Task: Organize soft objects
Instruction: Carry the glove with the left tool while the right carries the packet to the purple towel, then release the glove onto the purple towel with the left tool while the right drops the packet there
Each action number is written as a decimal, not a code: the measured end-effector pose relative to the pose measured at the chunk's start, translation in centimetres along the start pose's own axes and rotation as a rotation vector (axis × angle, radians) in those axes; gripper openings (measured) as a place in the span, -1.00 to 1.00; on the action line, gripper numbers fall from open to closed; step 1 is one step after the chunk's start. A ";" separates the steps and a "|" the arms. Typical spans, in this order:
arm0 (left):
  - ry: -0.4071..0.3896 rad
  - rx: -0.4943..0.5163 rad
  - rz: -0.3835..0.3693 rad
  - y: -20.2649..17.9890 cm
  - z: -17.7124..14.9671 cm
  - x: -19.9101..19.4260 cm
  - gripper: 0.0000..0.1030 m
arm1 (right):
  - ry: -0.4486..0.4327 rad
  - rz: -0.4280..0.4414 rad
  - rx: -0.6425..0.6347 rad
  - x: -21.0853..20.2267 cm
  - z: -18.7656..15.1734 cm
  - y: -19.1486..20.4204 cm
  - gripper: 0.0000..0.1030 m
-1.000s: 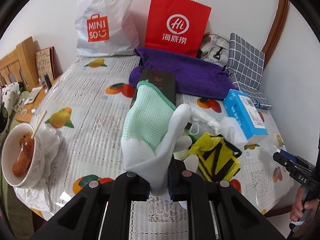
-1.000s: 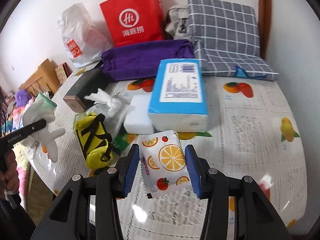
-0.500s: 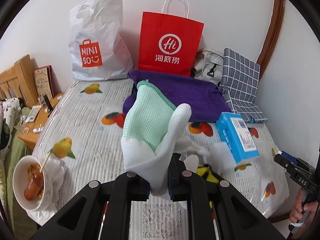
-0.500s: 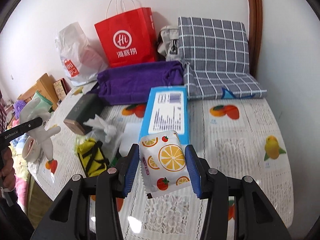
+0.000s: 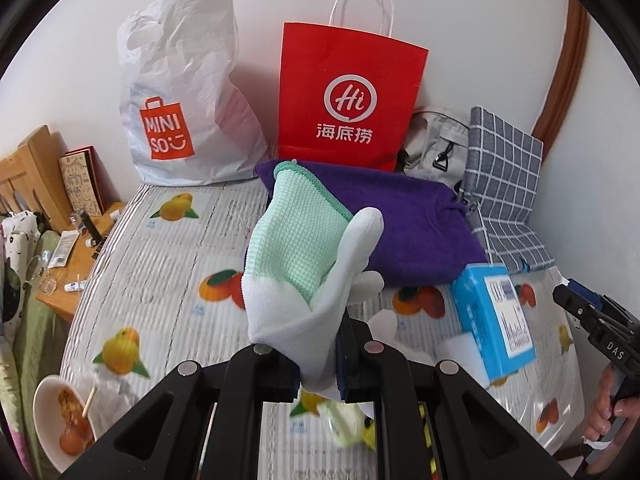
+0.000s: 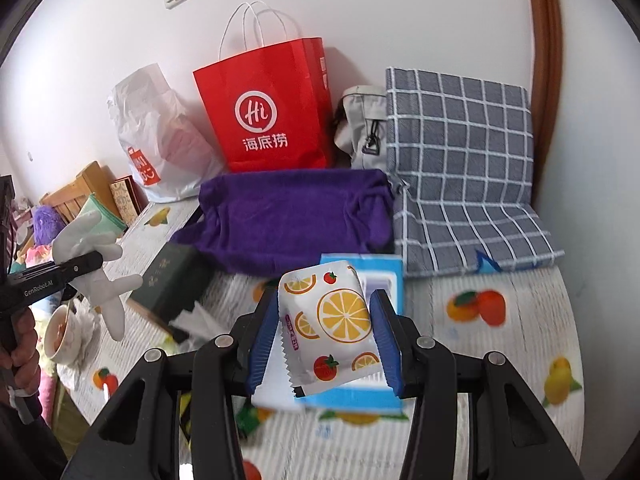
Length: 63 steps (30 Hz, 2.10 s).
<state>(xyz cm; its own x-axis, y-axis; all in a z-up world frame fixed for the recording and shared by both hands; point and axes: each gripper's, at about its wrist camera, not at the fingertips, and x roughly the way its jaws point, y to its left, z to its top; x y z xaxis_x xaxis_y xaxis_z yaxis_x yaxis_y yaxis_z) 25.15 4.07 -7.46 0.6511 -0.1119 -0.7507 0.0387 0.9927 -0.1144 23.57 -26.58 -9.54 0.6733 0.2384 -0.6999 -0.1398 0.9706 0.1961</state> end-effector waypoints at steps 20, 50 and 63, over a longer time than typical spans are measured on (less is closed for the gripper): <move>0.068 -0.043 -0.030 0.1 8.8 11.2 -0.75 | 0.010 0.030 -0.011 9.8 9.2 -1.0 -0.10; 0.272 -0.055 -0.087 0.0 12.0 24.9 -0.75 | 0.186 0.037 -0.026 24.8 11.5 -2.4 -0.10; 0.270 0.019 -0.115 -2.1 12.2 25.3 0.38 | 0.224 0.037 0.007 26.1 11.0 -3.0 0.30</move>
<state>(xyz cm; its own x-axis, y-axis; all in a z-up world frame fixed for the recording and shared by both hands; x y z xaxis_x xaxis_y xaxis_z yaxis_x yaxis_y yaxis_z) 50.84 -0.28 -18.30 0.4159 -0.2292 -0.8801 0.1167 0.9732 -0.1983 49.54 -23.65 -20.91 0.4891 0.2766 -0.8272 -0.1563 0.9608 0.2288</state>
